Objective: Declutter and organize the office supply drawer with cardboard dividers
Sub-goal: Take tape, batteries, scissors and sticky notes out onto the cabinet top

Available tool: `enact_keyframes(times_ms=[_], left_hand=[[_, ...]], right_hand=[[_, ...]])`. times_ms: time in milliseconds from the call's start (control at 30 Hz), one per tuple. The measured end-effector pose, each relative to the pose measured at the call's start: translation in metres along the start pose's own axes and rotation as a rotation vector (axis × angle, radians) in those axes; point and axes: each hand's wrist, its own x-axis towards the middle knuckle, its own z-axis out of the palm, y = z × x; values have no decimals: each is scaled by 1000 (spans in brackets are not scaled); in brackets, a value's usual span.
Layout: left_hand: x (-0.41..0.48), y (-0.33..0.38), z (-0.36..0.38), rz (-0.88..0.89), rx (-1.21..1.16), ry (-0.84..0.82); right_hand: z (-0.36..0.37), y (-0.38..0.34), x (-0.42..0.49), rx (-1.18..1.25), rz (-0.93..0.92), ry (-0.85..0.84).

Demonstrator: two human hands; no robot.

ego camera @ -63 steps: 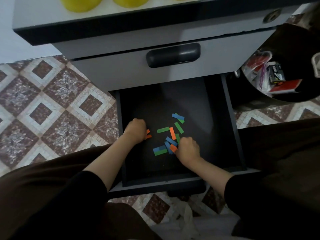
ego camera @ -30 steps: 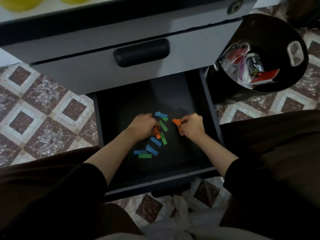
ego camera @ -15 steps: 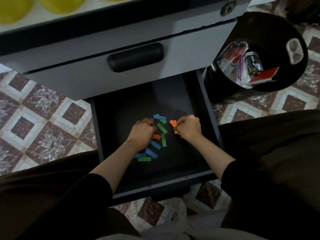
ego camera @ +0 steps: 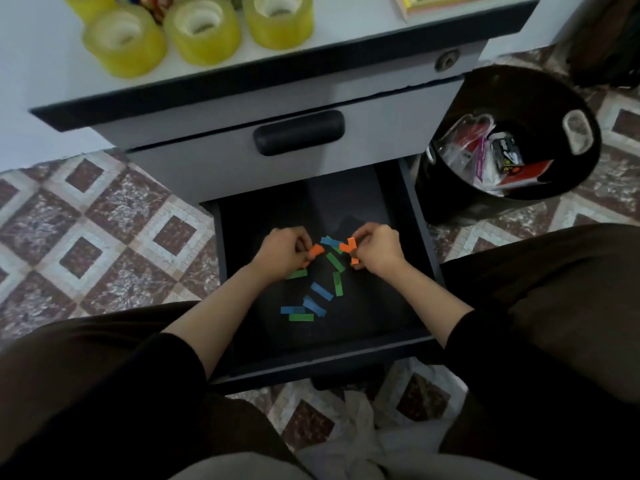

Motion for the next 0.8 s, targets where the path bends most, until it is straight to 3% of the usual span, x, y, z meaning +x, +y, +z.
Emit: enact_keyframes(times_ms=[200, 333, 533, 800], left_hand=[[-28, 15, -35, -37, -212, 99], [-49, 32, -54, -6, -382, 89], [-70, 50, -67, 74, -402, 68], [-67, 60, -60, 88, -620, 101]], right_hand=[[-12, -32, -20, -76, -214, 31], [-27, -57, -39, -75, -288, -63], [-55, -91, -66, -231, -451, -166], [-61, -87, -65, -119, -410, -145]])
